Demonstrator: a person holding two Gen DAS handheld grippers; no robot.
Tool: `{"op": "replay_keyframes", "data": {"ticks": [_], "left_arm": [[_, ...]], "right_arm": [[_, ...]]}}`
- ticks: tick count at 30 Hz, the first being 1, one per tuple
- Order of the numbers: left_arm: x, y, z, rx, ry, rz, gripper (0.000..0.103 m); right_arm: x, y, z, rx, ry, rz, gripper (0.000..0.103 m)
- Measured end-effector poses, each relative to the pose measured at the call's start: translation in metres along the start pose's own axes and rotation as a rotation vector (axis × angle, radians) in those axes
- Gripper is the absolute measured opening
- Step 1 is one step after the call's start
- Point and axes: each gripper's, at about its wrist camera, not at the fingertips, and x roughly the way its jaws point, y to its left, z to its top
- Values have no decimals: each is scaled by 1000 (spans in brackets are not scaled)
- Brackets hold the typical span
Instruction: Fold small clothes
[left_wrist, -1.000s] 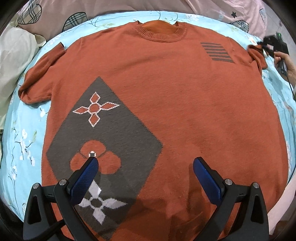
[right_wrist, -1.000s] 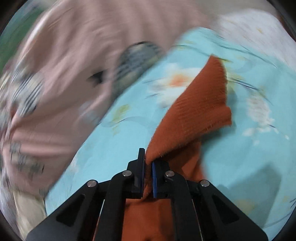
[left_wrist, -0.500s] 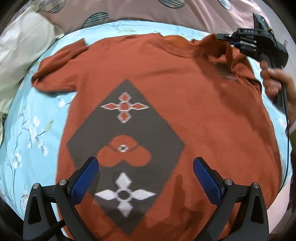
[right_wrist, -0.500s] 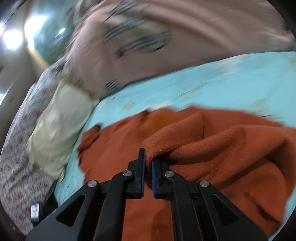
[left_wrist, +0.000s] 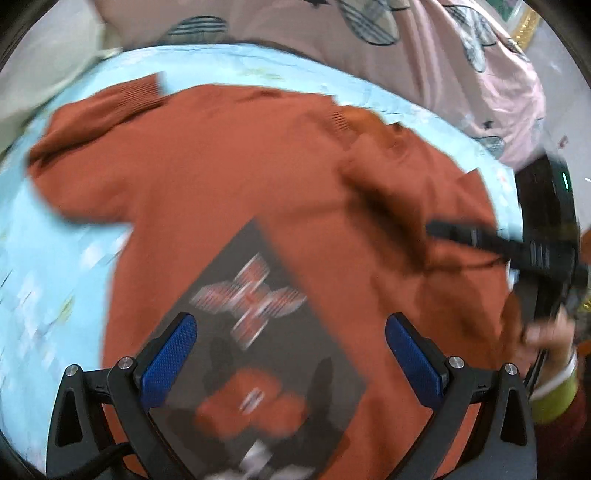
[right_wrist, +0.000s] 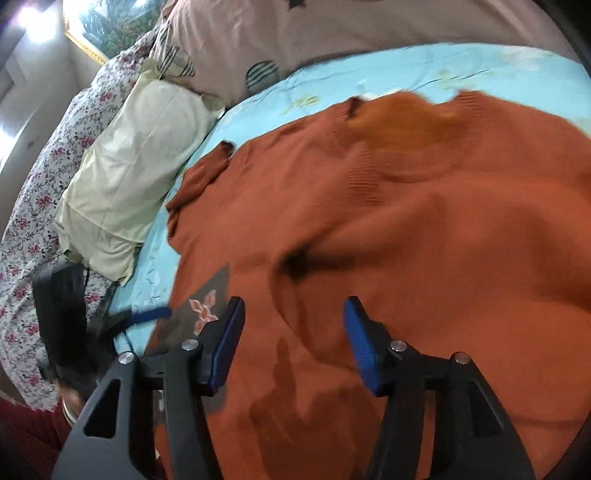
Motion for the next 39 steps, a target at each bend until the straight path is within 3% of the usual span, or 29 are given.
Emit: {"op": "replay_keyframes", "data": {"ticks": [7, 10, 13, 17, 21, 25, 30, 31, 33, 34, 35, 37, 39], "left_arm": [[63, -57, 94, 116, 38, -64, 102], [93, -86, 104, 211, 99, 6, 98], [106, -91, 90, 277, 100, 132, 83], [96, -39, 72, 165, 66, 246, 82], [71, 10, 63, 8, 17, 136, 83], [75, 21, 76, -64, -3, 14, 86], [97, 27, 102, -144, -72, -100, 86], [97, 28, 105, -135, -83, -118, 81], [96, 22, 109, -85, -89, -155, 47], [99, 18, 112, -57, -72, -168, 3], [98, 18, 111, -47, -64, -169, 5], [81, 20, 106, -29, -123, -157, 6], [72, 28, 97, 0, -113, -155, 11]], "right_arm": [[-53, -25, -22, 72, -131, -100, 57], [-61, -34, -25, 105, -151, -98, 57], [-62, -40, -25, 135, -173, -82, 57], [-68, -40, -31, 145, -203, -56, 57], [-71, -37, -35, 155, -221, -51, 57], [-75, -40, -39, 183, -222, -66, 57], [-104, -53, -43, 226, -292, -128, 57], [-110, -57, -43, 239, -306, -138, 57], [-121, -66, -42, 271, -331, -159, 57], [-125, -70, -42, 286, -340, -165, 57], [-129, -74, -42, 302, -351, -169, 57], [-135, -78, -44, 319, -372, -172, 57], [-141, -81, -45, 325, -391, -175, 57]]}}
